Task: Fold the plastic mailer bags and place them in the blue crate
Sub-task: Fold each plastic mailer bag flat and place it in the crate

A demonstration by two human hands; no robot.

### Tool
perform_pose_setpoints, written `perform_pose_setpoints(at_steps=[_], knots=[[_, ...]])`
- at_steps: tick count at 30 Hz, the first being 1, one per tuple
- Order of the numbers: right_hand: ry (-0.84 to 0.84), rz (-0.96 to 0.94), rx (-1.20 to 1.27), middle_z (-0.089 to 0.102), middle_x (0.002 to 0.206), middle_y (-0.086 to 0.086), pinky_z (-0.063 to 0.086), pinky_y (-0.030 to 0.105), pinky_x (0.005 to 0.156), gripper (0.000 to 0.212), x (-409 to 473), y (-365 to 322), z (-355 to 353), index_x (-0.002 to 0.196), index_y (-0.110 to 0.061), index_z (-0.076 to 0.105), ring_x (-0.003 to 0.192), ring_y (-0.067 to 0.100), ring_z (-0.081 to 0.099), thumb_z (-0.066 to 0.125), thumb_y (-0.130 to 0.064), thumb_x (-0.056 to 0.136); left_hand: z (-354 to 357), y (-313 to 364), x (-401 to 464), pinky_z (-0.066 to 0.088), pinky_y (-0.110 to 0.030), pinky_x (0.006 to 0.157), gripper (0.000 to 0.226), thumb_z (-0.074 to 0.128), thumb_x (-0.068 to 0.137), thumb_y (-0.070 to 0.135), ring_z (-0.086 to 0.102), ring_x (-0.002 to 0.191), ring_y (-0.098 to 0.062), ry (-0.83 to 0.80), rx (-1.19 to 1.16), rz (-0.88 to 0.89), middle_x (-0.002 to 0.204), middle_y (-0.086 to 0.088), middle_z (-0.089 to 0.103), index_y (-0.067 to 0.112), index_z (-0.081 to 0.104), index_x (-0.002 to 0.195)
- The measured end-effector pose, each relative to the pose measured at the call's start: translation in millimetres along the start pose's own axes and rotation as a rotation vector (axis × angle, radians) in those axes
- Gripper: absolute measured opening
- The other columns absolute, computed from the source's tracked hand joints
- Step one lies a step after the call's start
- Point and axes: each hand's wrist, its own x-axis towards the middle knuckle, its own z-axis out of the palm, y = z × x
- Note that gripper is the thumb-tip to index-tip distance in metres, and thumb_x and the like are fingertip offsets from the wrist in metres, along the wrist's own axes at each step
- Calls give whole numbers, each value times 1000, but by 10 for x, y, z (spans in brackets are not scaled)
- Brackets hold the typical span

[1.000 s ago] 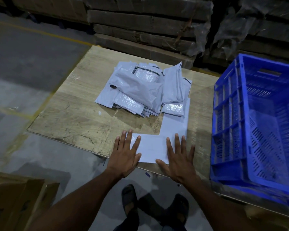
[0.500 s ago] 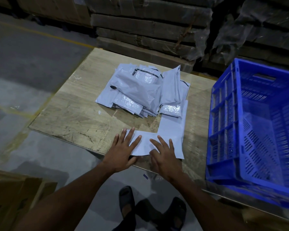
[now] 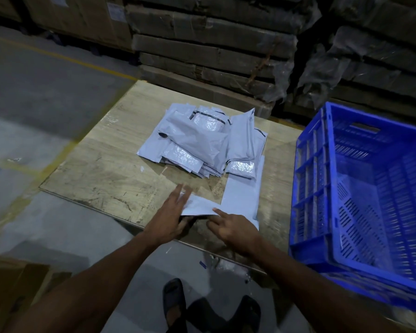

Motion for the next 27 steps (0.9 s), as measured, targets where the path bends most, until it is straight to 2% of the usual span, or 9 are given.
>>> perform_pose_setpoints(at_steps=[3,6,8,11,15,18,22,25,27], knots=[[-68,144,60,69,117,9,53,35,45,20,-46,121,-371,99,-10,66,89,31,71,72,-4,81,121,94,11,27,-54,123,98,60,99,48,14,158,-33,75,-122,-89,173,-13,3,26,-10,163],[-4,331,95,65,134,7,58,41,53,26,-174,296,-707,109,-10,67,77,34,72,65,-4,84,357,188,56,13,-55,127,101,36,94,68,-6,159,-31,-31,37,-120,172,-13,-13,12,-11,164],[135,414,162,66,133,9,61,46,63,33,-260,464,-939,114,-8,70,83,37,74,62,-3,82,490,326,117,12,-58,125,104,30,88,73,-4,159,-38,-101,118,-112,171,-16,-12,13,-6,165],[265,516,133,66,131,14,60,44,82,39,-381,781,-1296,119,-2,70,102,34,72,60,-2,82,647,563,262,26,-69,117,97,29,87,73,8,156,-49,-186,248,-24,170,-23,1,19,-2,161],[330,696,115,65,132,14,47,33,98,41,-599,1141,-1786,124,-2,68,112,33,67,66,2,83,797,865,502,15,-82,110,98,42,94,74,-16,156,-41,-271,376,-21,168,-13,-26,28,-9,163],[406,747,90,71,119,18,41,26,92,43,-802,1343,-2030,120,-1,70,98,37,72,71,8,78,848,1057,647,11,-84,107,99,46,94,75,-27,154,-38,-303,395,-42,166,-6,-34,30,-7,164],[449,813,21,73,111,19,51,36,86,42,-1159,1637,-2234,121,-5,71,91,38,72,71,5,80,865,1273,820,11,-85,107,102,56,92,72,-33,151,-38,-410,404,-73,166,-4,-34,35,-6,164],[325,927,-36,73,99,26,57,46,78,44,-1465,1852,-2143,125,-9,68,85,44,69,67,-1,83,869,1365,916,6,-85,106,100,63,90,67,-35,150,-38,-488,393,-137,168,-2,-31,44,-3,162],[136,1022,-43,71,100,28,55,48,73,47,-1658,1930,-1914,129,-12,64,85,46,67,63,-3,83,860,1385,954,5,-85,106,99,64,89,67,-36,150,-36,-534,403,-176,168,0,-30,47,-1,162]])
